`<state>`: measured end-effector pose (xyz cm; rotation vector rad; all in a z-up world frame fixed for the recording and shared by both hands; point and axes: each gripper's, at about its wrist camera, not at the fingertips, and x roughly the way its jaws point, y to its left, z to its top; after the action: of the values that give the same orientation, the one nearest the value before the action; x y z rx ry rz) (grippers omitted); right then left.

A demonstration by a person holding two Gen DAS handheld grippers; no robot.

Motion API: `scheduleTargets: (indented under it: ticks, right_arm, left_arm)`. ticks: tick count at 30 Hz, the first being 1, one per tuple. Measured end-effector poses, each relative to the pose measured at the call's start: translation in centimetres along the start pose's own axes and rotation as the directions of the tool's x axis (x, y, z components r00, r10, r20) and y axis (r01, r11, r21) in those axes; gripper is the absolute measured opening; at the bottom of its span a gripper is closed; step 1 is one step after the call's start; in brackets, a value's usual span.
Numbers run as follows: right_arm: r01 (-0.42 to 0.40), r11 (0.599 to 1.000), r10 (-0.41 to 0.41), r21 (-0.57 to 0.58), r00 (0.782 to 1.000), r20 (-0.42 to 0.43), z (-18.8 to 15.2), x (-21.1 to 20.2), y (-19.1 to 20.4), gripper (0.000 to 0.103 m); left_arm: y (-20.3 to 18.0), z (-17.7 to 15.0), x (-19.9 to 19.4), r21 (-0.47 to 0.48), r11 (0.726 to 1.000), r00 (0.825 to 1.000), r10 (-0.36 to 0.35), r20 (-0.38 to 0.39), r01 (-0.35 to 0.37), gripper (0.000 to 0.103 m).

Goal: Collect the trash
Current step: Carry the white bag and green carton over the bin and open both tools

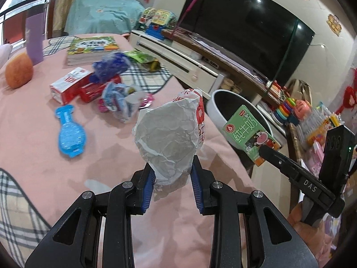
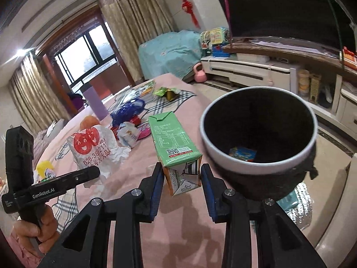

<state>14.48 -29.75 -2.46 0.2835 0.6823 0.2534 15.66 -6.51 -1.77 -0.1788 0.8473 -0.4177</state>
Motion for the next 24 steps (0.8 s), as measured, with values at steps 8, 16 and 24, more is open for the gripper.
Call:
scheduleTargets:
  ticks: [8,16,24]
  right_arm:
    - [0.032,0.999,-0.033,0.034,0.999,0.033,0.2,-1.5,-2.0,0.034]
    - [0.055,0.996,-0.059,0.073,0.997,0.049,0.5,-2.3,-4.2,0.034]
    - [0.070,0.993,-0.076,0.094,0.995,0.058,0.7,-2.8,-5.7,0.034]
  left_arm:
    - [-2.3,0.6,1.2,0.038,0.999,0.999,-0.027,-0.018,0.028,0.029]
    - [-3.9,1.2,2.4,0.061,0.997,0.999,-0.040,-0.034,0.042,0.029]
    - [-5.6,1.9,3.5,0.094,0.994,0.998,-0.051,-0.046,0.055,0.029]
